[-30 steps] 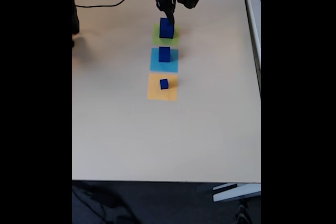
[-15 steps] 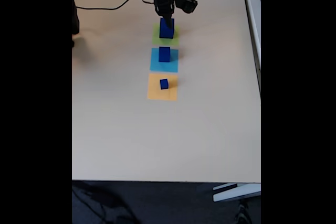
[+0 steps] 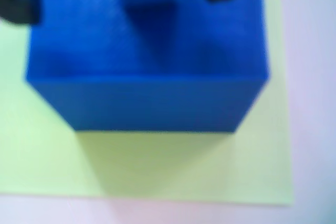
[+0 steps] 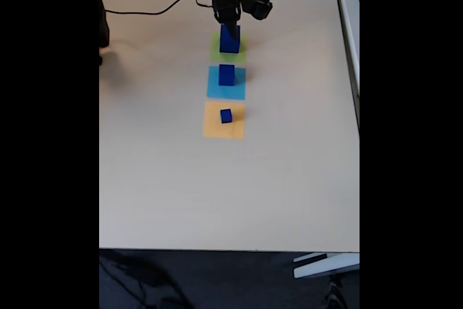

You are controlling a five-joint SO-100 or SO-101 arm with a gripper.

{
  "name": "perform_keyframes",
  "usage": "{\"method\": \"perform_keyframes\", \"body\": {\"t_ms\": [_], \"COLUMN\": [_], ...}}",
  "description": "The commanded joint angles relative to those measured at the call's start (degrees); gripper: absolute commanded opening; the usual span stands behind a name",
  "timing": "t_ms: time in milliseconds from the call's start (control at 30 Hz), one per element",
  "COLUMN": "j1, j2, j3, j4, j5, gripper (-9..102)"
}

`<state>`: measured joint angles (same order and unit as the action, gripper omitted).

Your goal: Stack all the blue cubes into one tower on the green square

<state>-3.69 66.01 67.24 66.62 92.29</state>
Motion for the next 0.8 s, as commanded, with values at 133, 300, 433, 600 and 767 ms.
{"method": "perform_keyframes", "body": {"t_ms": [133, 300, 433, 600, 767], "j1": [0.5, 0.5, 0.4, 0.4, 0.4], "j2": [3.6, 3.7, 3.7, 3.8, 3.8], "j3": [-0.4, -0.4, -0.4, -0.4, -1.0], "j4": [-0.4, -0.3, 0.1, 1.1, 2.2], "j5": [-1.2, -1.7, -1.8, -2.5, -3.1], "gripper": [14, 14, 14, 14, 13]}}
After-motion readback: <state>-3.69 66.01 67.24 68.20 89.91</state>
